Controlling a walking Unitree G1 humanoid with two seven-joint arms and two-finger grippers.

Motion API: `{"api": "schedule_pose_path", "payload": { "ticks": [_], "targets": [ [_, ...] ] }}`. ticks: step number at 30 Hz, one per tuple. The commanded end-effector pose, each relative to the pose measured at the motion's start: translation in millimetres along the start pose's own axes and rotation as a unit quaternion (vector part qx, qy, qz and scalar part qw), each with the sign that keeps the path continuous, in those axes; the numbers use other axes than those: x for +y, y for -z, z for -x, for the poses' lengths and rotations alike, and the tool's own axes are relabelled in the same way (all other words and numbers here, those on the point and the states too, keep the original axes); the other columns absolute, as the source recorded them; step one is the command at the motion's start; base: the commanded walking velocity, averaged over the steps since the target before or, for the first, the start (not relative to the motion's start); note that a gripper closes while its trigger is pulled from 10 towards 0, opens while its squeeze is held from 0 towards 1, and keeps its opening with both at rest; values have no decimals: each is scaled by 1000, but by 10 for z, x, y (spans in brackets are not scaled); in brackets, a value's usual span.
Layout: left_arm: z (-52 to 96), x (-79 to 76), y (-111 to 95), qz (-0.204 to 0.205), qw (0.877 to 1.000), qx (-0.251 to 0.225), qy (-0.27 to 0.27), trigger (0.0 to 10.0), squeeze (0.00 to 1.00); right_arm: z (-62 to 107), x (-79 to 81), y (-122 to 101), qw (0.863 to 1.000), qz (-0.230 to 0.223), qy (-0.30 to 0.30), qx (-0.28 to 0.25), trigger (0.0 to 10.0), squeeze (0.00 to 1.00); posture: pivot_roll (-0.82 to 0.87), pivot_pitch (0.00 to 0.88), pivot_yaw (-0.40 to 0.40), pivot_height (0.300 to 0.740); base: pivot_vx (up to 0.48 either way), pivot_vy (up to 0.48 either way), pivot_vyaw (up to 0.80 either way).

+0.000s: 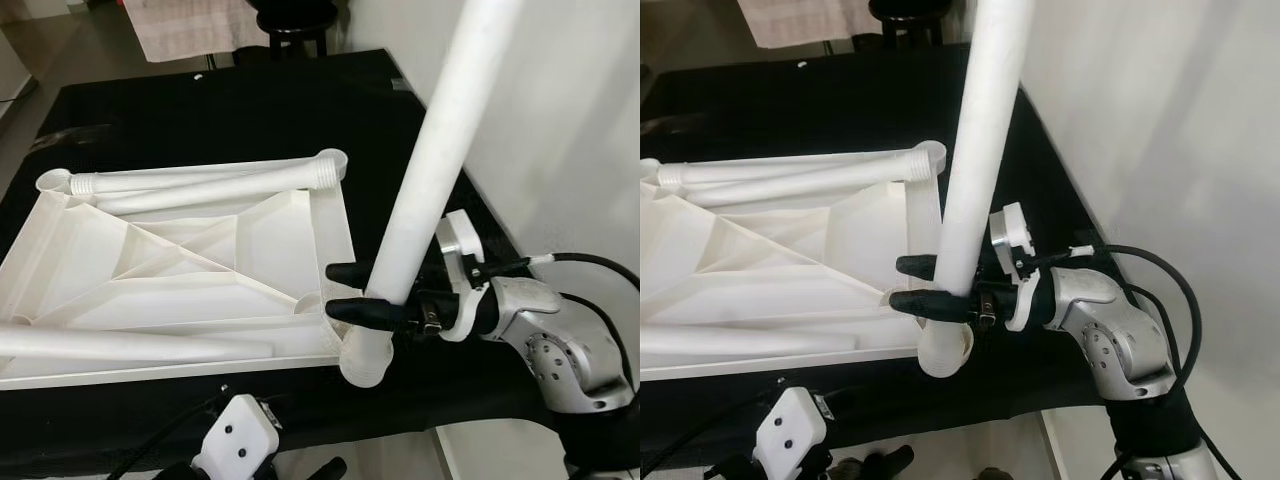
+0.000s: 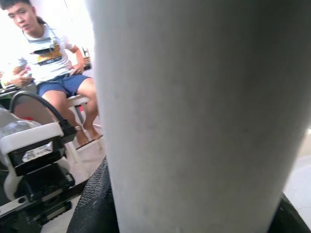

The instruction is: Building children table

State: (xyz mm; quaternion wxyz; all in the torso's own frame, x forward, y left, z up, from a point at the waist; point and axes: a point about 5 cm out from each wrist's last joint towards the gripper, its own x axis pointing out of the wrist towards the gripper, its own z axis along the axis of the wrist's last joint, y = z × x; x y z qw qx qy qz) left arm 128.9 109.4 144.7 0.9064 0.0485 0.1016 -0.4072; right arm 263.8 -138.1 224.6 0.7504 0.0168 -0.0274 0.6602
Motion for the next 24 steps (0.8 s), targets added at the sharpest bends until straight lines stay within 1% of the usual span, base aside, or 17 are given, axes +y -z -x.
{"api": "schedule_pose_path", "payload": {
  "ticks": [1, 5, 7, 11, 12, 14, 16, 17, 19, 20, 21, 22, 23, 24],
  "targets": [
    [37, -19, 17, -4, 1000, 15, 7, 10000, 0, 17, 15, 70, 1000, -5, 6, 22, 10000, 0, -226, 275, 3, 740, 0, 0, 0],
    [44, -23, 11, -7, 1000, 15, 10, 10000, 0, 26, -34, 46, 999, 10, 22, 34, 10000, 0, -224, 281, 5, 740, 0, 0, 0],
    [47, -24, 9, -8, 1000, 15, 11, 10000, 0, 15, -32, 61, 999, 13, 22, 42, 10000, 0, -223, 282, 5, 740, 0, 0, 0],
    [53, -25, -4, -10, 1000, 15, 12, 10000, 0, -3, -26, 134, 997, 21, 24, 76, 10000, 0, -215, 299, 4, 740, 0, 0, 0],
    [53, -25, -4, -10, 1000, 15, 12, 10000, 0, -3, -26, 134, 997, 21, 24, 76, 10000, 0, -215, 299, 4, 740, 0, 0, 0],
    [62, -28, -14, -11, 1000, 15, 12, 10000, 0, -14, -53, 165, 994, 32, 39, 97, 10000, 0, -213, 308, 5, 740, 0, 0, 0],
    [72, -32, -19, -11, 1000, 15, 11, 10000, 0, -55, -103, 157, 992, 48, 64, 101, 10000, 0, -213, 311, 5, 740, 0, 0, 0],
    [75, -33, -19, -11, 1000, 15, 11, 10000, 0, -81, -125, 145, 991, 51, 74, 95, 10000, 0, -213, 311, 5, 740, 0, 0, 0],
    [83, -34, -19, -11, 1000, 16, 12, 10000, 0, -172, -171, 91, 991, 60, 101, 64, 10000, 0, -210, 313, 7, 740, 0, 0, 0],
    [85, -34, -19, -11, 1000, 17, 12, 10000, 0, -238, -190, 47, 991, 60, 116, 38, 10000, 0, -209, 315, 7, 740, 0, 0, 0],
    [85, -34, -19, -11, 1000, 17, 12, 10000, 0, -238, -190, 47, 991, 60, 116, 38, 10000, 0, -209, 315, 7, 740, 0, 0, 0],
    [87, -36, -19, -12, 1000, 18, 13, 10000, 0, -369, -197, -35, 990, 53, 132, -12, 10000, 0, -206, 316, 9, 740, 0, 0, 0],
    [87, -36, -19, -12, 1000, 18, 13, 10000, 0, -369, -197, -35, 990, 53, 132, -12, 10000, 0, -206, 316, 9, 740, 0, 0, 0],
    [88, -37, -19, -12, 1000, 19, 13, 10000, 0, -420, -191, -64, 989, 50, 135, -29, 10000, 0, -205, 317, 10, 740, 0, 0, 0]
  ]
}}
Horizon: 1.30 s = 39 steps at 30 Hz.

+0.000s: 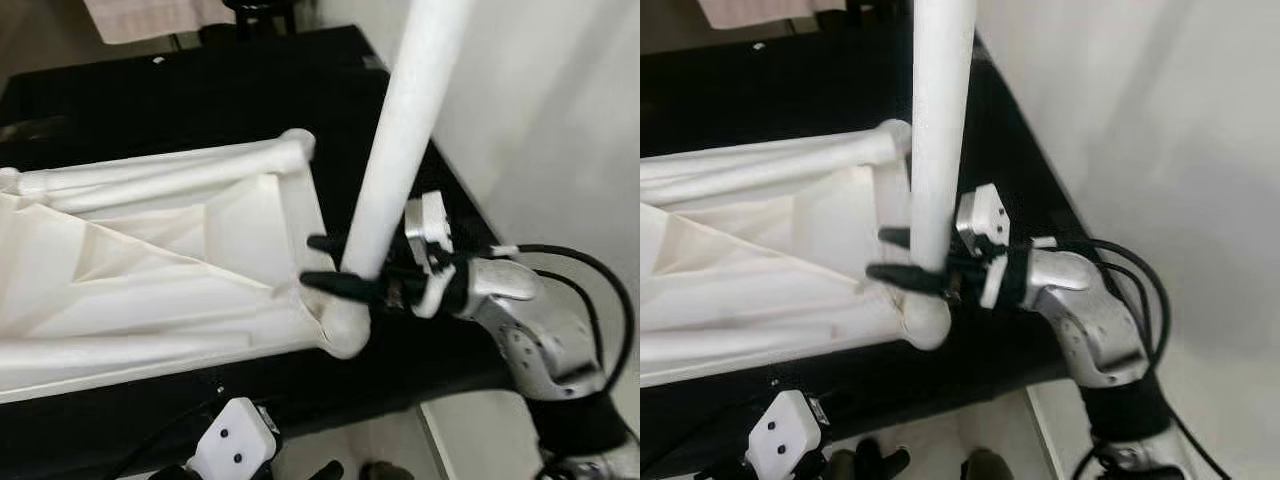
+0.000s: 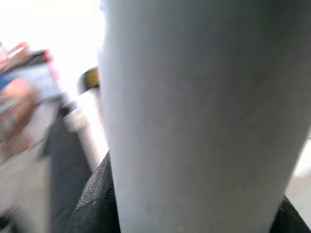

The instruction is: Building children table

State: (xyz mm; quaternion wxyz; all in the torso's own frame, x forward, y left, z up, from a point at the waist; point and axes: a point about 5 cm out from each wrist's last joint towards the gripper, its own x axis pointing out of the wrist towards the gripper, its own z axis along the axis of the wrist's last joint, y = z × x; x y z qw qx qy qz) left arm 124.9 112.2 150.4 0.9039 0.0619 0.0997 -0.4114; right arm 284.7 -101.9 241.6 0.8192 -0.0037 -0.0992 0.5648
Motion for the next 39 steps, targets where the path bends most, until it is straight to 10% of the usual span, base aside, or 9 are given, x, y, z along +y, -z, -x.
{"api": "schedule_pose_path", "payload": {
  "ticks": [1, 21, 39],
  "targets": [
    [32, -28, 24, 1, 1000, 16, 10, 10000, 0, -118, 50, 44, 1000, -14, 10, -4, 10000, 0, -202, 317, 10, 740, 0, 0, 0],
    [41, -54, 3, 4, 1000, 14, 10, 10000, 0, 84, 123, 29, 983, 45, -150, 92, 10000, 0, -200, 330, -2, 740, 0, 0, 0],
    [83, -25, 5, 9, 999, 4, -31, 10000, 0, 147, 143, 30, 925, 78, -317, 193, 10000, 0, -188, 336, -34, 740, 0, 0, 0]
  ]
}}
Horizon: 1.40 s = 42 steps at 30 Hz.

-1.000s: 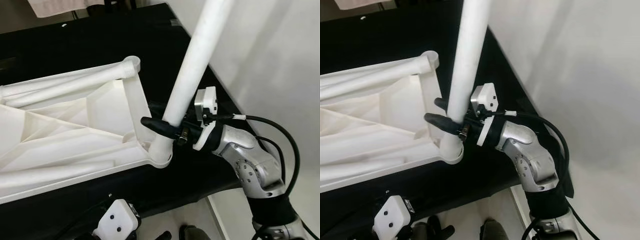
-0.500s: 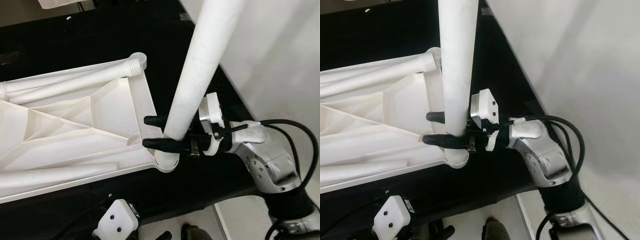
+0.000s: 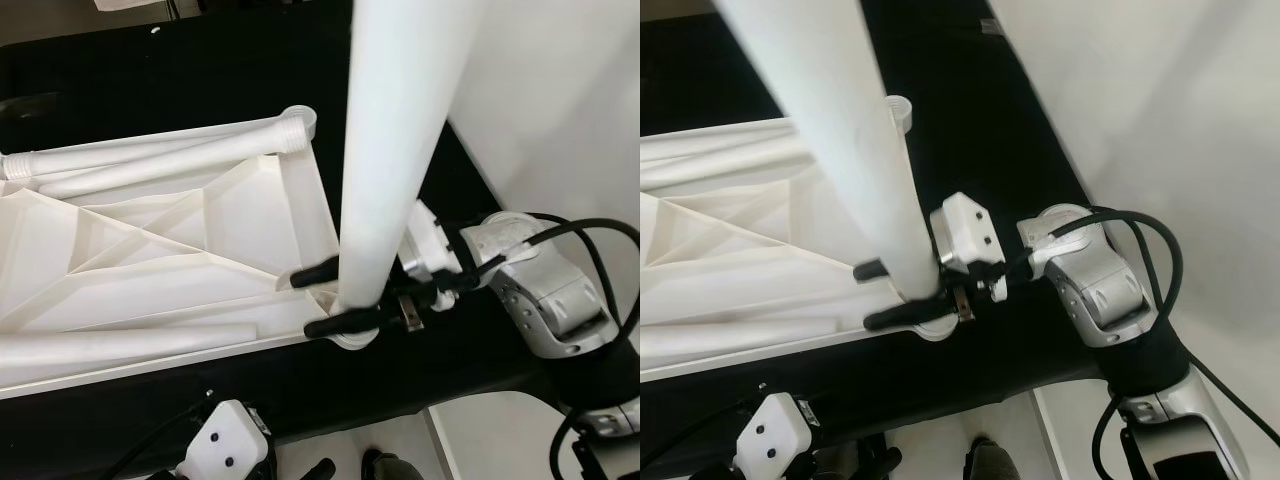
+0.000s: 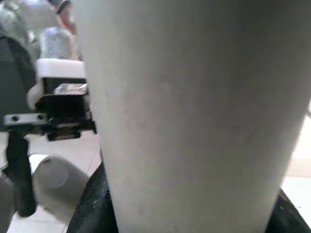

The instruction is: Building children table

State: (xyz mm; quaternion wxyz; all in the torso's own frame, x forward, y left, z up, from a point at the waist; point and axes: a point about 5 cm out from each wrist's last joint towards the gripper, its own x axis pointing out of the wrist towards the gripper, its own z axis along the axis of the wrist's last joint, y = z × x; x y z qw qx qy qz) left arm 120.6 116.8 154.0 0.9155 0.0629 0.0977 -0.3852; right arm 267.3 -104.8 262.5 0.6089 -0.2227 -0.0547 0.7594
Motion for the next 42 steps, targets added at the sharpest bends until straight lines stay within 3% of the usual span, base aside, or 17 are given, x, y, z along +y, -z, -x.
{"api": "schedule_pose_path", "payload": {
  "ticks": [1, 7, 10, 12, 14, 15, 17, 19, 21, 22, 23, 25, 26, 28, 33, 38, 42],
  "targets": [
    [6, -27, 23, 11, 1000, 1, -5, 10000, 0, -16, 119, 251, 996, -65, -49, 40, 10000, 0, -192, 335, -39, 740, 0, 0, 0],
    [-25, -47, 6, 17, 1000, -13, -10, 10000, 0, -21, 66, 252, 995, -68, -56, 51, 10000, 0, -197, 333, -52, 740, 0, 0, 0],
    [-47, -64, -9, 19, 1000, -19, -10, 10000, 0, -58, -100, 338, 992, -111, 39, 32, 10000, 0, -203, 339, -60, 740, 0, 0, 0],
    [-47, -64, -9, 19, 1000, -19, -10, 10000, 0, -58, -100, 338, 992, -111, 39, 32, 10000, 0, -203, 339, -60, 740, 0, 0, 0],
    [-51, -68, -18, 20, 999, -22, -12, 10000, 0, -62, -178, 432, 977, -163, 138, 16, 10000, 0, -210, 342, -64, 740, 0, 0, 0],
    [-51, -68, -18, 20, 999, -22, -12, 10000, 0, -62, -178, 432, 977, -163, 138, 16, 10000, 0, -210, 342, -64, 740, 0, 0, 0],
    [-51, -68, -26, 21, 999, -24, -13, 10000, 0, -63, -190, 518, 955, -198, 221, 7, 10000, 0, -216, 342, -68, 740, 0, 0, 0],
    [-51, -68, -28, 21, 999, -25, -14, 10000, 0, -62, -180, 539, 948, -203, 245, 5, 10000, 0, -216, 342, -68, 740, 0, 0, 0],
    [-44, -58, -27, 19, 999, -25, -16, 10000, 0, -66, -85, 594, 919, -210, 333, -9, 10000, 0, -216, 344, -70, 740, 0, 0, 0],
    [-41, -52, -27, 17, 999, -24, -16, 10000, 0, -57, -17, 652, 896, -230, 379, -7, 10000, 0, -216, 344, -70, 740, 0, 0, 0],
    [-41, -52, -27, 17, 999, -24, -16, 10000, 0, -57, -17, 652, 896, -230, 379, -7, 10000, 0, -216, 344, -70, 740, 0, 0, 0],
    [-32, -32, -22, 14, 999, -22, -19, 10000, 0, 40, 152, 722, 833, -196, 516, 39, 10000, 0, -222, 342, -69, 740, 0, 0, 0],
    [-29, -21, -19, 13, 999, -22, -20, 10000, 0, 67, 222, 690, 817, -163, 550, 55, 10000, 0, -223, 340, -65, 740, 0, 0, 0],
    [-28, -10, -16, 12, 999, -21, -21, 10000, 0, 36, 272, 626, 818, -133, 556, 55, 10000, 0, -227, 338, -59, 740, 0, 0, 0],
    [-35, 25, -2, 7, 1000, -19, -23, 10000, 0, -41, 304, 628, 815, -138, 560, 52, 10000, 0, -228, 324, -45, 740, 0, 0, 0],
    [-56, 65, 14, -5, 1000, -15, -21, 10000, 0, -119, 204, 590, 844, -128, 520, 36, 10000, 0, -228, 308, -43, 740, 0, 0, 0],
    [-59, 71, 19, -5, 1000, -15, -22, 10000, 0, -142, 194, 564, 851, -125, 510, 28, 10000, 0, -228, 306, -43, 740, 0, 0, 0]
  ]
}}
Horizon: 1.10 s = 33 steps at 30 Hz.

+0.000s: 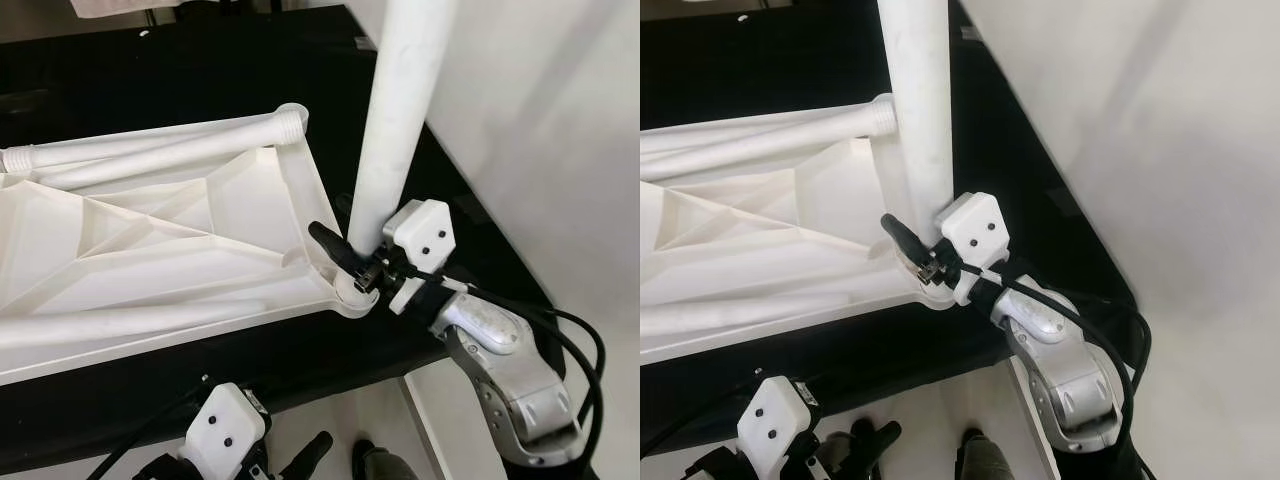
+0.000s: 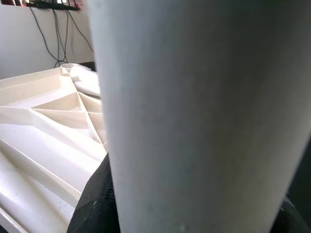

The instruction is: Building children table

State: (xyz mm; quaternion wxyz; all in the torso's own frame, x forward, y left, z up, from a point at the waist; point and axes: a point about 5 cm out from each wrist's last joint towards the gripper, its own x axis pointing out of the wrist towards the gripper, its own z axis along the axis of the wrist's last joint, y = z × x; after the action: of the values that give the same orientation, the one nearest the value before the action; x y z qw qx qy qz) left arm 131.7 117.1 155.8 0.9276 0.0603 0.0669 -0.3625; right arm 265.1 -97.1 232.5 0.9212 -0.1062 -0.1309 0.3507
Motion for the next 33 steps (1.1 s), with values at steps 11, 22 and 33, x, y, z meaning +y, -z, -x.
{"api": "schedule_pose_path", "payload": {
  "ticks": [11, 22, 33],
  "targets": [
    [-15, 2, 112, 1, 1000, 14, 1, 10000, 0, 30, -81, 341, 992, -62, -24, 102, 10000, 0, -223, 274, -58, 740, 0, 0, 0],
    [-101, 310, -108, -42, 996, -40, -65, 10000, 0, 181, -170, 579, 959, -125, 206, 150, 10000, 0, -221, 232, -54, 740, 0, 0, 0],
    [-132, 485, -260, -72, 992, -68, -84, 10000, 0, 106, 1, 506, 973, -130, 151, 114, 10000, 0, -221, 214, -41, 740, 0, 0, 0]
  ]
}}
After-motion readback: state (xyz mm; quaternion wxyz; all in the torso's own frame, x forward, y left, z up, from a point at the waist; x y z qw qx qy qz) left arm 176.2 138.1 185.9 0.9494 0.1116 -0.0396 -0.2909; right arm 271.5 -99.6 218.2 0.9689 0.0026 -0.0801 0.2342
